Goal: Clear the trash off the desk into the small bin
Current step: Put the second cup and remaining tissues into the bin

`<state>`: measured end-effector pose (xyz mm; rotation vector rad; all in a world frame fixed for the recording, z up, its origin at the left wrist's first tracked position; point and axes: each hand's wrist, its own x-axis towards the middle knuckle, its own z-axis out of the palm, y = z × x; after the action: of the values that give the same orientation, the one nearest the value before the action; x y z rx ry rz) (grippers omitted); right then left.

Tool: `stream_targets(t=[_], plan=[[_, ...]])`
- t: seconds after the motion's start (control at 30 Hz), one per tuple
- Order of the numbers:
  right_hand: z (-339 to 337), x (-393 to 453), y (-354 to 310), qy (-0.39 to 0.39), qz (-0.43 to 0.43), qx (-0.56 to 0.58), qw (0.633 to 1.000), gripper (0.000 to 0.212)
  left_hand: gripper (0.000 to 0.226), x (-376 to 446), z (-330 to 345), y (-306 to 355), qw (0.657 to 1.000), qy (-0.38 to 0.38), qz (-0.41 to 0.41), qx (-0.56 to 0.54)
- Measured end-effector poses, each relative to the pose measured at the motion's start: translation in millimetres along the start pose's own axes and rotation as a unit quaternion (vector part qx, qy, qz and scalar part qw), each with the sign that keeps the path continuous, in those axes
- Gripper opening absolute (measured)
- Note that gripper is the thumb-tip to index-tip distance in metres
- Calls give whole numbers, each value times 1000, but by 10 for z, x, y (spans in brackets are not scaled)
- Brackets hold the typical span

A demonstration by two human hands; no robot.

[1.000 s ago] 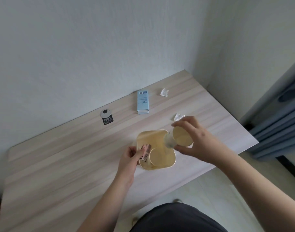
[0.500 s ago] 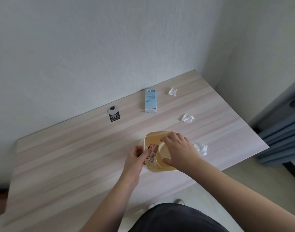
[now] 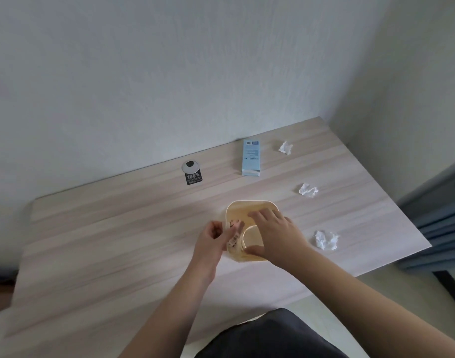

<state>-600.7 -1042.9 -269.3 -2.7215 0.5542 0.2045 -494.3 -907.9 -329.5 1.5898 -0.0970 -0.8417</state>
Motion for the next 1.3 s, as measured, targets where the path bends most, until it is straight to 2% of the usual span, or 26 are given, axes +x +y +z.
stream_targets(t=[0.13,0.27,0.37,0.43,0.5,0.6,0.73,0.8,0.93,1.1,1.3], plan=[[-131,-14,23,51,28,16,998,64,49,85,-97,-10,1000,-8,-1,-22],[-201,-66,235,117,49,71,989,43,42,183,-144,-31,999,-21,-9,-22],[-128,-99,529,175,103,119,972,27,51,241,-139,-16,999,-29,-7,-17],[-28,-113,795,190,145,127,963,25,54,277,-119,2,999,-37,-6,-15],[90,-123,1090,166,189,127,959,29,54,306,-73,18,999,-44,-10,-17],[293,-103,1480,88,254,113,956,42,52,329,41,39,999,-38,-14,-28],[585,-42,1785,0,293,44,955,57,47,428,220,80,999,-36,-30,-19],[730,-27,1884,-37,286,27,957,53,44,482,330,106,999,-32,-37,-7],[951,-26,2057,-120,269,20,955,37,59,568,543,152,999,-11,-37,21],[922,116,2323,-156,194,107,963,19,59,684,786,179,999,14,-40,25],[480,617,2567,-71,138,150,977,15,41,695,1016,180,996,72,-45,2]])
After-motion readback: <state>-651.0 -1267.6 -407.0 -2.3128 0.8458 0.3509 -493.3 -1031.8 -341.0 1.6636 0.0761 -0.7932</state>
